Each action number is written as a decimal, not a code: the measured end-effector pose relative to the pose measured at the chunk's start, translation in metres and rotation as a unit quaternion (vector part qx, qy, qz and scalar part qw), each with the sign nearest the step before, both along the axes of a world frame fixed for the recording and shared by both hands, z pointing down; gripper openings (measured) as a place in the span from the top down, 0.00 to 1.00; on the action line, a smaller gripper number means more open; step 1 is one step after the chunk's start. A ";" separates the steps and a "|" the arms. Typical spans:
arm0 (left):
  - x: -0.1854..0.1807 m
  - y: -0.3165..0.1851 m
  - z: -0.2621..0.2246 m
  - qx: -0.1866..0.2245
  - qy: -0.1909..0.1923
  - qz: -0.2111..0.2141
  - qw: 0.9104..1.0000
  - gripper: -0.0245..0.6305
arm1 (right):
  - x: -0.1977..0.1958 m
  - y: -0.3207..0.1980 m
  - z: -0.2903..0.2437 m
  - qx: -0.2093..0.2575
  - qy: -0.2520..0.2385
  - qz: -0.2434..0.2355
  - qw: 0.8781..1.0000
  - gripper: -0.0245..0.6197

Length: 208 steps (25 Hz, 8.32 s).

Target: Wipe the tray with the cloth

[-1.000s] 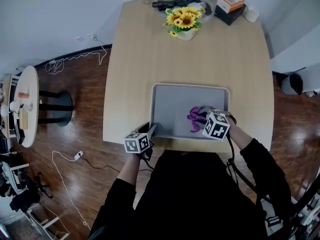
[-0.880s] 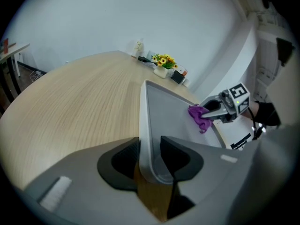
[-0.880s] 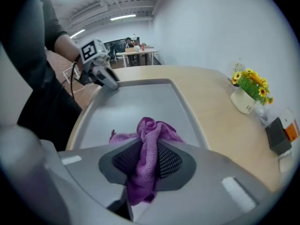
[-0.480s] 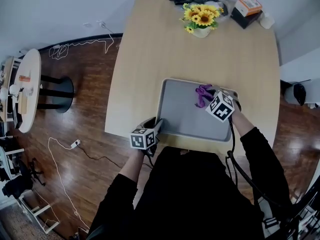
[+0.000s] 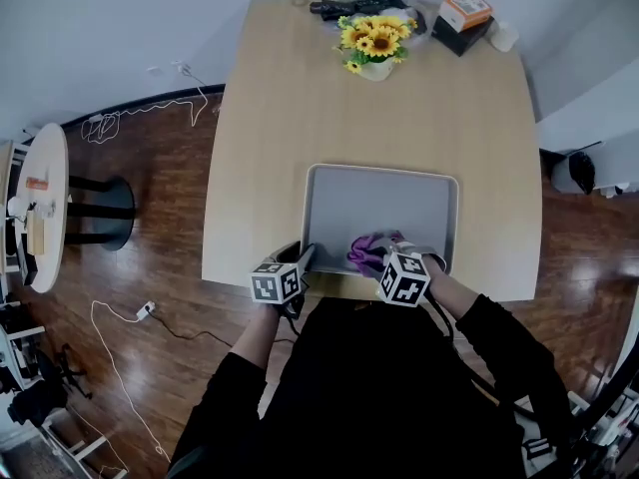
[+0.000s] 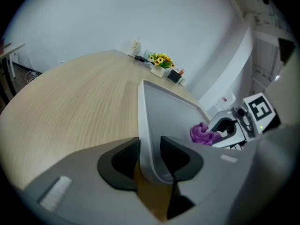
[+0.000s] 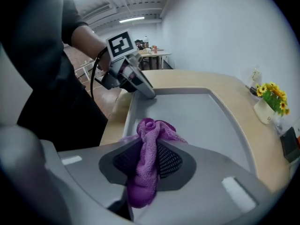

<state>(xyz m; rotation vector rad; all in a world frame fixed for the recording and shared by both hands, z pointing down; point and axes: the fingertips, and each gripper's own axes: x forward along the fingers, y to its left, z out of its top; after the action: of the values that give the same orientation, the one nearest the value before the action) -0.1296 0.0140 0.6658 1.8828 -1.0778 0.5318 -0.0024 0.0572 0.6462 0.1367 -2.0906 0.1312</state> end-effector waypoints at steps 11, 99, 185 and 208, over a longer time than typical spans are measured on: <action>0.007 -0.002 -0.002 0.001 0.005 0.006 1.000 0.77 | 0.011 -0.059 0.001 -0.034 0.010 -0.032 0.999 0.83; -0.091 0.081 -0.034 0.015 0.033 -0.152 0.988 0.75 | -0.113 -0.141 0.001 0.079 0.034 0.046 0.995 0.84; 0.033 -0.054 -0.172 0.239 -0.102 0.084 0.962 0.77 | 0.196 -0.078 -0.152 0.145 -0.183 0.480 0.845 0.84; 0.077 -0.037 -0.177 0.232 -0.112 0.095 0.962 0.77 | 0.312 -0.098 -0.136 0.191 -0.174 0.602 0.756 0.50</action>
<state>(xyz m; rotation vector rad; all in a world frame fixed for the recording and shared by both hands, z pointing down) -0.0527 -0.0228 0.4886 2.3985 -1.2548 0.6558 0.3091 -0.0404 0.5097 1.8297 -2.0200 0.5228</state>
